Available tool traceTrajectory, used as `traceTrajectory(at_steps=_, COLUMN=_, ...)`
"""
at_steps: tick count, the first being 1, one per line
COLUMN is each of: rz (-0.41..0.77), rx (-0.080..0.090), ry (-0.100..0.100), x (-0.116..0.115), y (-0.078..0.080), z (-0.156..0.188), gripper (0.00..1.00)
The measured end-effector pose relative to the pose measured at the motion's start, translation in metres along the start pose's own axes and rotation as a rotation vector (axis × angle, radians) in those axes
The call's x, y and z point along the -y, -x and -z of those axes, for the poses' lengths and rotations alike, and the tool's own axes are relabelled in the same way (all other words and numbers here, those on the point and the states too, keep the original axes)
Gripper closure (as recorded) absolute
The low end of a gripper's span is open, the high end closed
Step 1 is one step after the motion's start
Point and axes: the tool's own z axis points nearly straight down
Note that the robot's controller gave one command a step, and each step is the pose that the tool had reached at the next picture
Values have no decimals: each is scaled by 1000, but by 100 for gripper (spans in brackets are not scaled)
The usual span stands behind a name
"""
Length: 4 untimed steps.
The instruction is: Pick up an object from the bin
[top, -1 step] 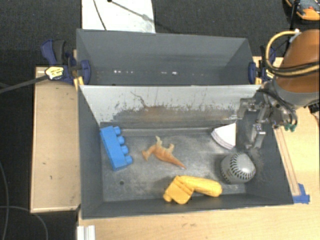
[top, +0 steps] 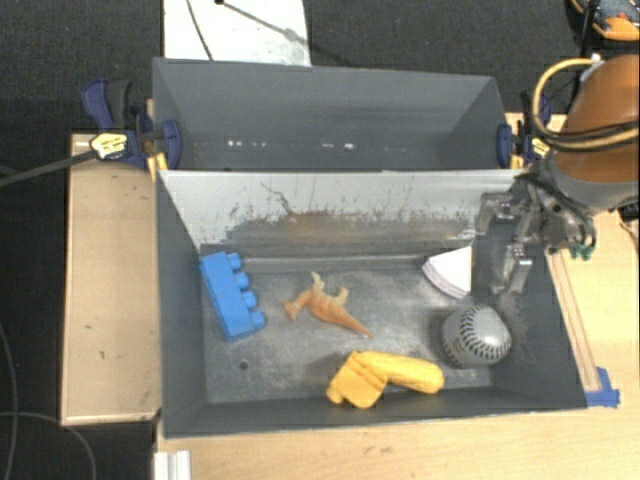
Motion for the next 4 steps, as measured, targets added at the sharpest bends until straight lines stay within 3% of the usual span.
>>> traceTrajectory(at_steps=1, rz=287, rx=4, ry=-1, x=7, y=-55, z=-46, gripper=0)
traceTrajectory(at_steps=2, rz=278, rx=0, ry=1, x=17, y=-79, z=-53, gripper=0)
traceTrajectory(at_steps=3, rz=414, rx=-1, ry=1, x=-9, y=-102, z=-60, gripper=0)
traceTrajectory(at_steps=4, rz=339, rx=22, ry=-1, x=-15, y=-94, z=-130, gripper=0)
